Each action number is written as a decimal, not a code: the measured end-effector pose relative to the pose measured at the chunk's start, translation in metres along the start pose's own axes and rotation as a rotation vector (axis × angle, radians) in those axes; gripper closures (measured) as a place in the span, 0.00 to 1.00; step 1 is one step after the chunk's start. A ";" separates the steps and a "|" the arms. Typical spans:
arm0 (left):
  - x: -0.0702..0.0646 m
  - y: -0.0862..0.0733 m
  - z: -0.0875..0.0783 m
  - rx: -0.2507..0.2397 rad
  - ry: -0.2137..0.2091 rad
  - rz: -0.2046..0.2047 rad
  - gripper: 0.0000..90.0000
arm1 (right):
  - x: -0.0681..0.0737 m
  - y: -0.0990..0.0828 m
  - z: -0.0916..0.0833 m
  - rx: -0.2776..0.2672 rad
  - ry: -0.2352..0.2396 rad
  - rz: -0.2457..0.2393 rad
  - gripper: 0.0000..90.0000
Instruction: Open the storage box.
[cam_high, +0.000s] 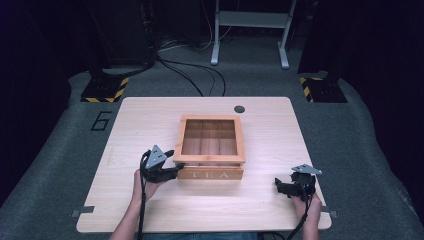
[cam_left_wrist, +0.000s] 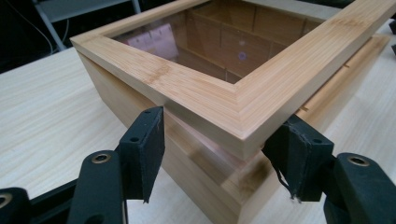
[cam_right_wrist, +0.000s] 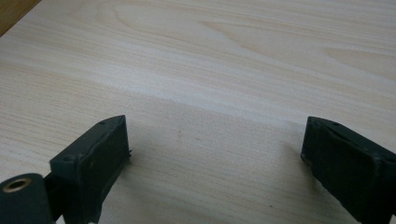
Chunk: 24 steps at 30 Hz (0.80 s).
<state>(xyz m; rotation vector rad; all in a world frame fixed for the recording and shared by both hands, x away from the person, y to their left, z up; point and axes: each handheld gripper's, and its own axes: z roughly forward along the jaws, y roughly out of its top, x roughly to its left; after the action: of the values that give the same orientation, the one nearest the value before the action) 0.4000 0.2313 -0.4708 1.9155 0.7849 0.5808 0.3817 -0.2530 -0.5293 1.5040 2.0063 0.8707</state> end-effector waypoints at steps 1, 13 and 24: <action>0.001 0.001 0.000 -0.003 0.006 0.003 0.43 | 0.000 0.000 0.000 0.000 0.000 0.000 0.08; 0.009 0.020 0.000 -0.075 0.056 0.008 0.40 | 0.000 0.000 0.000 0.000 0.000 -0.001 0.08; 0.016 0.045 0.005 -0.133 0.106 0.029 0.47 | 0.000 0.000 0.000 0.002 -0.001 0.000 0.08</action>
<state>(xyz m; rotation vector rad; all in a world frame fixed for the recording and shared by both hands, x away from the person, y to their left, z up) 0.4275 0.2246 -0.4313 1.7880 0.7671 0.7386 0.3816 -0.2532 -0.5292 1.5050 2.0072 0.8687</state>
